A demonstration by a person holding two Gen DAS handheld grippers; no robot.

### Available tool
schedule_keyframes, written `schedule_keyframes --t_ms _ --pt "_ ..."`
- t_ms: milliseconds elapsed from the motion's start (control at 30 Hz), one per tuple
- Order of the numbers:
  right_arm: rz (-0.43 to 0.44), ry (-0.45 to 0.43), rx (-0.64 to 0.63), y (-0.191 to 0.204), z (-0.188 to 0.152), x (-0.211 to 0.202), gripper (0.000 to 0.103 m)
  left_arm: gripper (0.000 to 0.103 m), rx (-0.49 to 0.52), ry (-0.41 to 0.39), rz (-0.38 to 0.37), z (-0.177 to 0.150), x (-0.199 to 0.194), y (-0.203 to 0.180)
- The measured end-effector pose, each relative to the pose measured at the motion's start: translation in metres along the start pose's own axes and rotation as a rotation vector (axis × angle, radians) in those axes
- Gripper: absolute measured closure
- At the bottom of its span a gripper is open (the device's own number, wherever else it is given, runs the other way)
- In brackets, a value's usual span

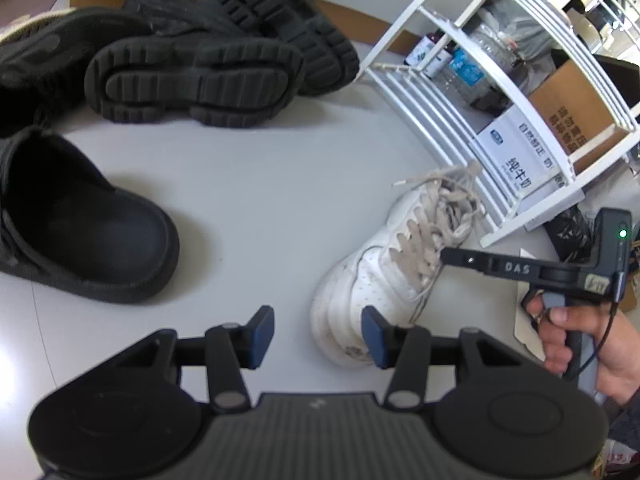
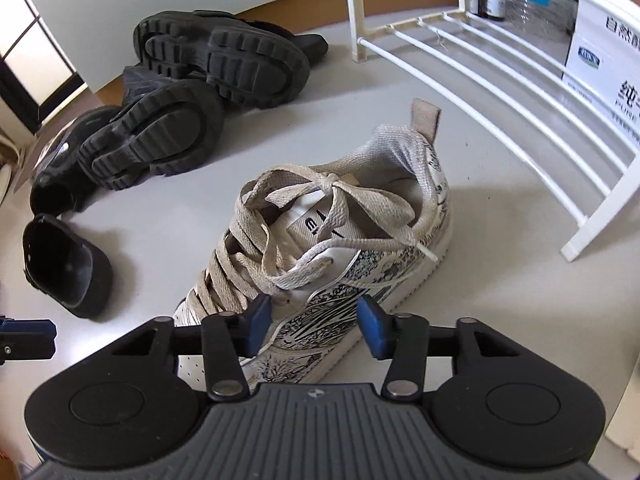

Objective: Organize scattered shoes

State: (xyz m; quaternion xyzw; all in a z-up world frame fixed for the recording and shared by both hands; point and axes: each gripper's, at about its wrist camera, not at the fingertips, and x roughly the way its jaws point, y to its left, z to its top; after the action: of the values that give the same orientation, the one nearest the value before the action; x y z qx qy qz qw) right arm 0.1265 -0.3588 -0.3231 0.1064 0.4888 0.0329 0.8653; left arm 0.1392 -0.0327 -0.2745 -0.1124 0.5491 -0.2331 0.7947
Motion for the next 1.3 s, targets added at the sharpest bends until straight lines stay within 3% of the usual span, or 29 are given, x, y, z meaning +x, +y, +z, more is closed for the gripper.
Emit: schedule_keyframes --t_ms 300,400,467,567,633,700,733,933,1167,1300 --pt "-0.057 -0.025 -0.041 -0.004 0.002 -0.007 0.073 0.052 -0.027 -0.017 -0.003 0.006 -0.005 0.006" --pt "-0.101 -0.027 -0.033 -0.01 0.003 -0.007 0.086 0.052 -0.063 -0.027 0.005 0.007 -0.01 0.016" --pt "-0.118 -0.028 -0.012 -0.017 0.003 -0.008 0.086 0.052 -0.088 -0.032 0.009 0.007 -0.012 0.023" --pt "-0.081 -0.037 0.044 -0.023 0.004 -0.015 0.071 0.052 -0.114 -0.036 0.021 0.006 -0.015 0.031" --pt "-0.053 -0.082 0.043 -0.02 0.002 -0.023 0.029 0.052 -0.132 -0.038 0.027 0.006 -0.016 0.035" --pt "-0.04 -0.108 0.029 -0.015 0.002 -0.027 0.012 0.052 -0.142 -0.037 0.029 0.005 -0.017 0.037" --pt "-0.035 -0.112 0.019 -0.012 0.002 -0.027 0.009 0.052 -0.145 -0.037 0.03 0.005 -0.017 0.038" --pt "-0.042 -0.058 -0.012 0.004 0.004 -0.009 0.009 0.052 -0.152 -0.037 0.029 0.005 -0.02 0.041" --pt "-0.079 -0.017 -0.032 0.022 0.003 0.014 0.009 0.053 -0.197 -0.105 0.048 0.006 -0.035 0.051" --pt "-0.083 0.001 -0.057 0.023 0.002 0.023 0.02 0.053 -0.223 -0.111 0.051 0.004 -0.04 0.06"
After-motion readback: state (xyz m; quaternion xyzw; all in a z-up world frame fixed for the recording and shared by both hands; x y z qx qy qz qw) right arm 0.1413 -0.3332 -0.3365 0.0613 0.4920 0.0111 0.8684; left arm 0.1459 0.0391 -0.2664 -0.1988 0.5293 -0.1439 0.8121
